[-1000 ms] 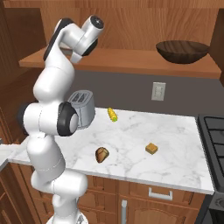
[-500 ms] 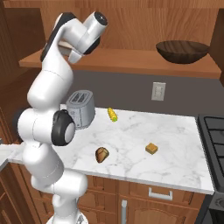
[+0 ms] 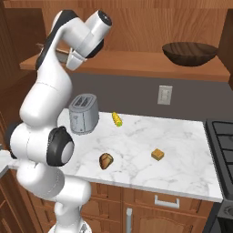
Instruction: Pick both bowls and place them on the counter. Then place the bread in one bowl and place the cake in the other bowl.
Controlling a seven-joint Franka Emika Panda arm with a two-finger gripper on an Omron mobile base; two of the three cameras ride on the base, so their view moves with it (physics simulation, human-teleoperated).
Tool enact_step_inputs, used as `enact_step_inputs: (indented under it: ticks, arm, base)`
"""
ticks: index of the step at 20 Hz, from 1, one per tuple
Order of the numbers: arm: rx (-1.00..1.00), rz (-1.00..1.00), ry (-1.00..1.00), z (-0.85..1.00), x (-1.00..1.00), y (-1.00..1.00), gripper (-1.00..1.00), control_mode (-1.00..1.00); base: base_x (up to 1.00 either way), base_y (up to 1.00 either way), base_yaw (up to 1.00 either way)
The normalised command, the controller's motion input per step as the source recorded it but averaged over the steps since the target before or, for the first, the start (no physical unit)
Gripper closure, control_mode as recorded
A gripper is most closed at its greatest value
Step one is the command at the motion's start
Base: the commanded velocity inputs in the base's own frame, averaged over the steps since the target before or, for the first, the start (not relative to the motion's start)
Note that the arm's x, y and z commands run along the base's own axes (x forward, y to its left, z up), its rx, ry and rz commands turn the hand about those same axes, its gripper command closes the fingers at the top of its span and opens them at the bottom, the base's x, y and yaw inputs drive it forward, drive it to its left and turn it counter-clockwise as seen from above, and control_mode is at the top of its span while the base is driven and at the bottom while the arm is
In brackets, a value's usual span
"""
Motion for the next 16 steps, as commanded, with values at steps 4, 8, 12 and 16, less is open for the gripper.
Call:
enact_step_inputs:
  ticks: [4,8,12,16]
  arm:
    - [0.00,0.09,0.00,0.00,-0.66,0.00,1.00,-1.00]
    - [-0.01,0.09,0.00,0.00,-0.73,-0.05,1.00,-1.00]
    - [-0.07,0.11,-0.04,0.00,-0.80,-0.07,1.00,-1.00]
    - [-0.12,0.13,-0.09,-0.20,-0.74,-0.18,1.00,-1.00]
  base:
    - [0.00,0.00,0.00]
    - [0.00,0.00,0.00]
    - [0.00,0.00,0.00]
    - [0.00,0.00,0.00]
